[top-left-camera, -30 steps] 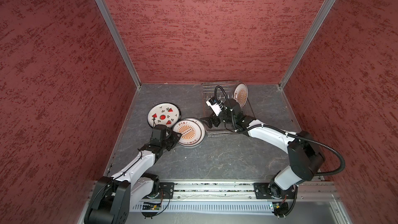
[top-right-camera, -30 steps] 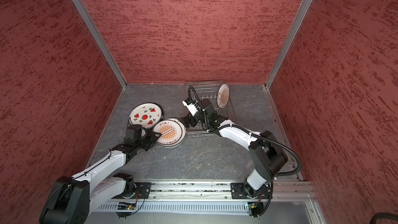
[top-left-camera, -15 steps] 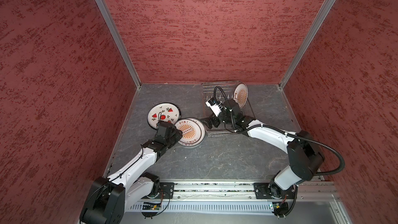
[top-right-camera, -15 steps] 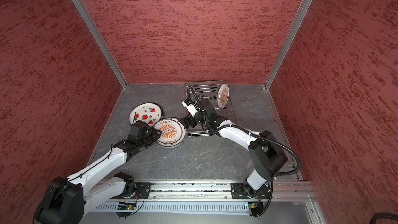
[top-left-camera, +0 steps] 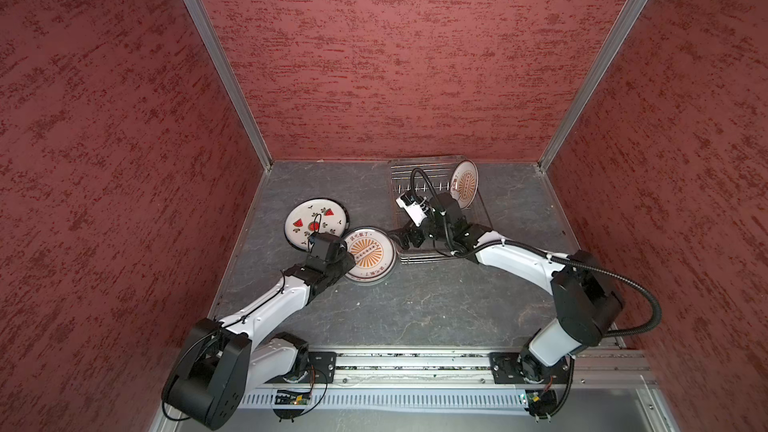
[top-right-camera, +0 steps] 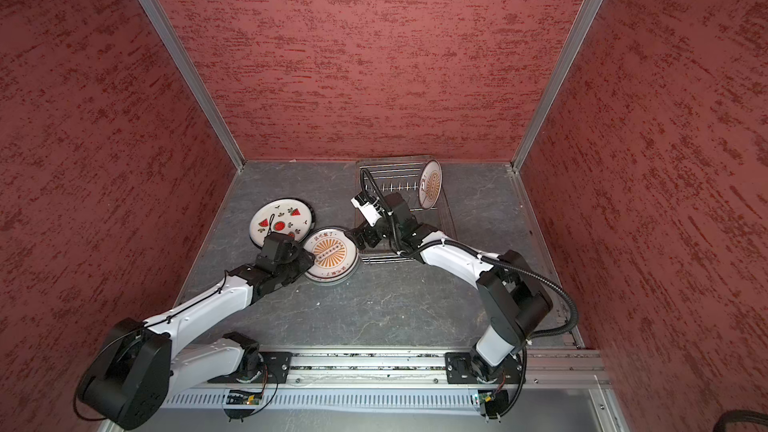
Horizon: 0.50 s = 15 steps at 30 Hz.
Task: Unload the plates from the dish rack
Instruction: 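Lower the plate onto the sunburst stack with the left gripper and open it, then raise the left gripper off the stack while the right lowers onto the last rack plate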
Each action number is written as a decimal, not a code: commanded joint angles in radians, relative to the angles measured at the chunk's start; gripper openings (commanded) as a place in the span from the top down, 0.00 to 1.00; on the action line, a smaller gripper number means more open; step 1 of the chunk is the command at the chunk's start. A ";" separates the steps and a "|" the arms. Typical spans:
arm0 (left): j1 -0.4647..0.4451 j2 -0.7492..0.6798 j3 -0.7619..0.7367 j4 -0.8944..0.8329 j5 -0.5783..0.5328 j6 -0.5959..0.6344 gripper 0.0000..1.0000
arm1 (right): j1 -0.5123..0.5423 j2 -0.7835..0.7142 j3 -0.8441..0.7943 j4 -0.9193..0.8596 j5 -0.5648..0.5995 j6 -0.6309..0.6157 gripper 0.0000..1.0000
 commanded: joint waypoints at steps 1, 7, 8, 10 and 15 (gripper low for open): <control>-0.020 0.001 0.039 -0.027 -0.066 0.023 0.49 | 0.006 0.009 0.020 0.003 0.016 -0.031 0.01; -0.038 0.002 0.052 -0.058 -0.106 0.024 0.49 | 0.008 0.011 0.021 0.001 0.023 -0.029 0.01; -0.038 0.002 0.054 -0.062 -0.112 0.022 0.49 | 0.007 0.009 0.019 0.004 0.023 -0.032 0.01; -0.048 -0.002 0.064 -0.095 -0.155 0.019 0.49 | 0.007 0.005 0.016 0.009 0.020 -0.029 0.01; -0.061 -0.021 0.066 -0.101 -0.178 0.026 0.48 | 0.008 -0.004 0.020 0.013 0.005 -0.025 0.01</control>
